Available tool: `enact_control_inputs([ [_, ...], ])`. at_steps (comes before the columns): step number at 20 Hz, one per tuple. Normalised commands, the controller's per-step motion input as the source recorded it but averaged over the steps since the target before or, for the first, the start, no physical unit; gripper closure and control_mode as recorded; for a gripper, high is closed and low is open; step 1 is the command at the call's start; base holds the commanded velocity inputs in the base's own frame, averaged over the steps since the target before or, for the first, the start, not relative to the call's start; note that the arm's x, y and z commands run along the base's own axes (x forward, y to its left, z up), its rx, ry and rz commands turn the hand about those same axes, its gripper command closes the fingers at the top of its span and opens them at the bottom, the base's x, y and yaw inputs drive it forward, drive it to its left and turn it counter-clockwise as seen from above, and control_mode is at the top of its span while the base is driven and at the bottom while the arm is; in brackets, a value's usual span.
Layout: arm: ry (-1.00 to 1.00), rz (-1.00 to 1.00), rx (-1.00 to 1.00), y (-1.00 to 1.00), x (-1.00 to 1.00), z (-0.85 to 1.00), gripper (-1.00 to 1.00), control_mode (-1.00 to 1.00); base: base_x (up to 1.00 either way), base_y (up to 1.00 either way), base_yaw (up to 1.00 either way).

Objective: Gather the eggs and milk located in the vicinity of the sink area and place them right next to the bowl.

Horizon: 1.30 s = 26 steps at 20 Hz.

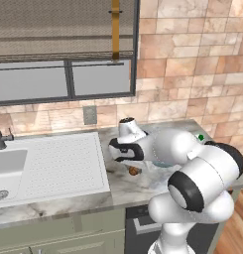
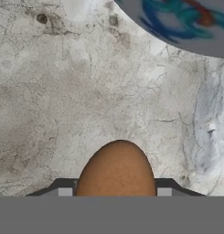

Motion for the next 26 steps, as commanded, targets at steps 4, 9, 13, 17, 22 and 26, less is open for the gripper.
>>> enact_control_inputs([
  [4, 0.00, -0.21, -0.01, 0.00, 0.41, 0.00, 1.00, -1.00, 0.00, 0.00, 0.00],
  [9, -0.01, -0.22, 0.00, -0.04, 0.27, -0.02, 1.00, -1.00, 0.00, 0.00, 0.00],
  [13, -0.05, -0.17, -0.07, -0.04, 0.11, -0.14, 1.00, -1.00, 0.00, 0.00, 0.00],
  [17, -0.06, -0.14, -0.12, -0.02, 0.06, -0.22, 1.00, -1.00, 0.00, 0.00, 0.00],
  [22, -0.08, -0.12, -0.13, -0.01, 0.05, -0.24, 1.00, -1.00, 0.00, 0.00, 0.00],
  [26, -0.02, -0.11, -0.08, -0.14, 0.13, -0.04, 1.00, -1.00, 0.00, 0.00, 0.00],
])
